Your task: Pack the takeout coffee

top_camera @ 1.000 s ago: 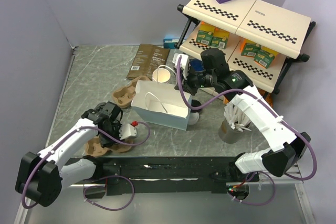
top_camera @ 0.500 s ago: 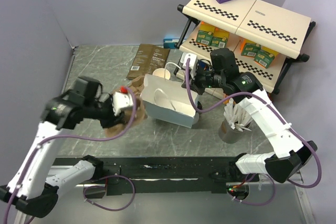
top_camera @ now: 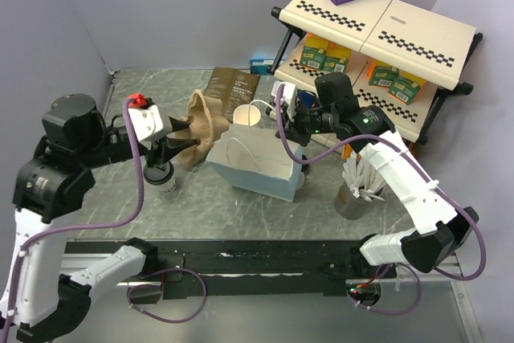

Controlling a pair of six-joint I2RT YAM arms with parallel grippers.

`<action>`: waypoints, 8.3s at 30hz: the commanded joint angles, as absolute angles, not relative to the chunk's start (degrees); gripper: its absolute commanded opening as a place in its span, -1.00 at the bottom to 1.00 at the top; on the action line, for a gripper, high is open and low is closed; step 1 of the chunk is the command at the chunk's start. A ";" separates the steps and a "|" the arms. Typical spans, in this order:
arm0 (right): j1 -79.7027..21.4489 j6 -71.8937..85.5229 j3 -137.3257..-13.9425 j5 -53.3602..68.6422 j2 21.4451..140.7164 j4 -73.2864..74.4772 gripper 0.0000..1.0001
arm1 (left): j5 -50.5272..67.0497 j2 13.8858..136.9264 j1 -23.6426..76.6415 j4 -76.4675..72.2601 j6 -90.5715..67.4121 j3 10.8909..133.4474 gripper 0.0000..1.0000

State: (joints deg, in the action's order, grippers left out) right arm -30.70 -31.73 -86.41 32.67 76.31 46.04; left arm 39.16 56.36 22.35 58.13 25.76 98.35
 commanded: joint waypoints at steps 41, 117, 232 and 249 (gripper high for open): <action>-30.76 -27.24 -94.40 37.26 79.28 49.04 -1.00 | 53.70 57.03 27.51 7.02 12.82 63.46 -0.98; -31.55 -28.65 -90.79 33.93 75.67 45.88 -1.00 | 53.27 66.09 28.56 26.18 24.24 69.78 -0.98; -40.43 -28.30 -71.37 34.53 64.16 37.97 -1.00 | -16.61 82.88 62.14 26.19 49.13 64.78 -0.98; -40.34 -23.46 -73.12 38.50 64.42 42.80 -1.00 | -16.88 84.30 61.35 21.71 45.26 61.35 -0.98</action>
